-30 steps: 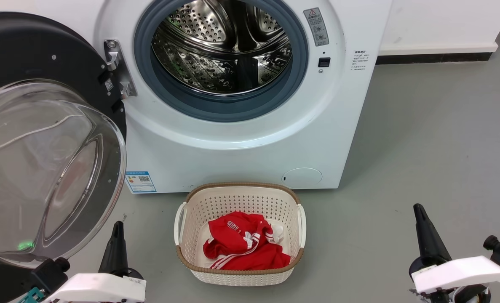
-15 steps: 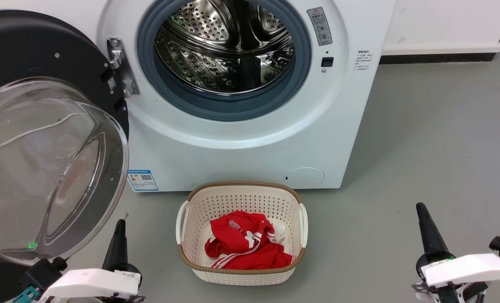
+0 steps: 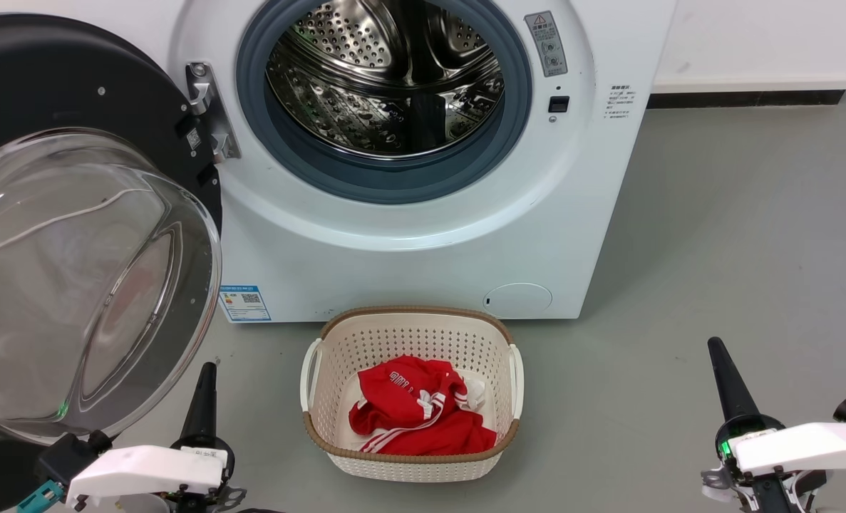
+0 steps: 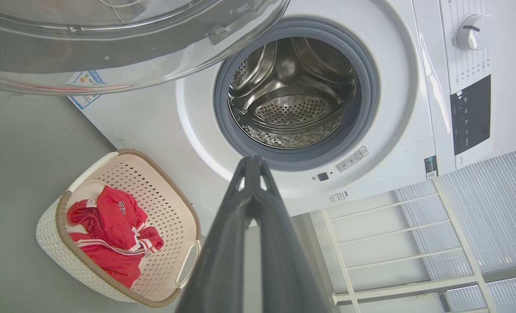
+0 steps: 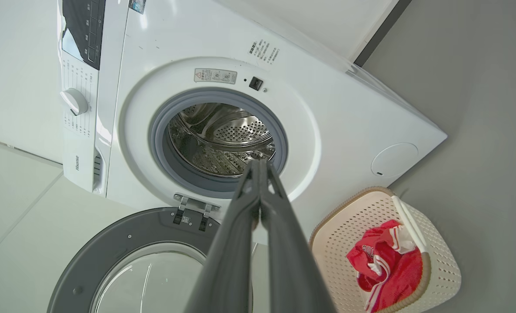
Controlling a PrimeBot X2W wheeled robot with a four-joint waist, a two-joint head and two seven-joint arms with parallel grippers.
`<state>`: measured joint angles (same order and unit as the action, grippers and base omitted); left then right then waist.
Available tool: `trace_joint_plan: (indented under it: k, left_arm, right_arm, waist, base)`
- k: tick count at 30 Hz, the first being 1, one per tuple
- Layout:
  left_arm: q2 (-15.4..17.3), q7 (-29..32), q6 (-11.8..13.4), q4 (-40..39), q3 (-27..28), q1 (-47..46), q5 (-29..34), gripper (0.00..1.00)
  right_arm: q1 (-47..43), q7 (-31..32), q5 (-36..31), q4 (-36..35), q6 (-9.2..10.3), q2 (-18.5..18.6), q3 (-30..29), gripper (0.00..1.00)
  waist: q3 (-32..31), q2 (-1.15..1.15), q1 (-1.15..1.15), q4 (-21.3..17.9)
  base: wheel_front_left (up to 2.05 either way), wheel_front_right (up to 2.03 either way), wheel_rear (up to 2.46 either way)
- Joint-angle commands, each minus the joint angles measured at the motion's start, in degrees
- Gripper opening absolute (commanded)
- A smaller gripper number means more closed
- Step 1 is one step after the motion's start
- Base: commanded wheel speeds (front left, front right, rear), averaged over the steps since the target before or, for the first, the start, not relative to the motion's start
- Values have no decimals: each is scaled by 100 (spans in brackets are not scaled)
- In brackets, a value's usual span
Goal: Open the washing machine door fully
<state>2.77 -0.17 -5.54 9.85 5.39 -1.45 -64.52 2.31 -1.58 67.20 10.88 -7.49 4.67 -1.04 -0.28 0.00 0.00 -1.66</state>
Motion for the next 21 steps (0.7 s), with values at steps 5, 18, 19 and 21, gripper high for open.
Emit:
trace_joint_plan:
  k: [5, 18, 19, 21]
  left_arm:
    - [15, 92, -43, 28, 24, -174, -389, 0]
    - [16, 267, -96, 148, 54, -281, -1106, 0]
    - [16, 282, -98, 157, 57, -289, -1160, 0]
    - [16, 308, -107, 175, 61, -303, -1257, 0]
  right_arm:
    - [157, 78, 396, 9, -1, 31, -46, 0]
    - [232, 246, 1091, 99, -1, 21, -126, 0]
    - [241, 262, 1146, 104, -1, 20, -131, 0]
    - [256, 278, 1235, 118, -1, 17, -144, 0]
  waist:
    - [4, 0, 0, 16]
    - [15, 0, 0, 54]
    - [16, 0, 0, 57]
    - [17, 0, 0, 63]
  base:
    - [0, 0, 0]
    - [0, 0, 0]
    - [0, 0, 0]
    - [0, 0, 0]
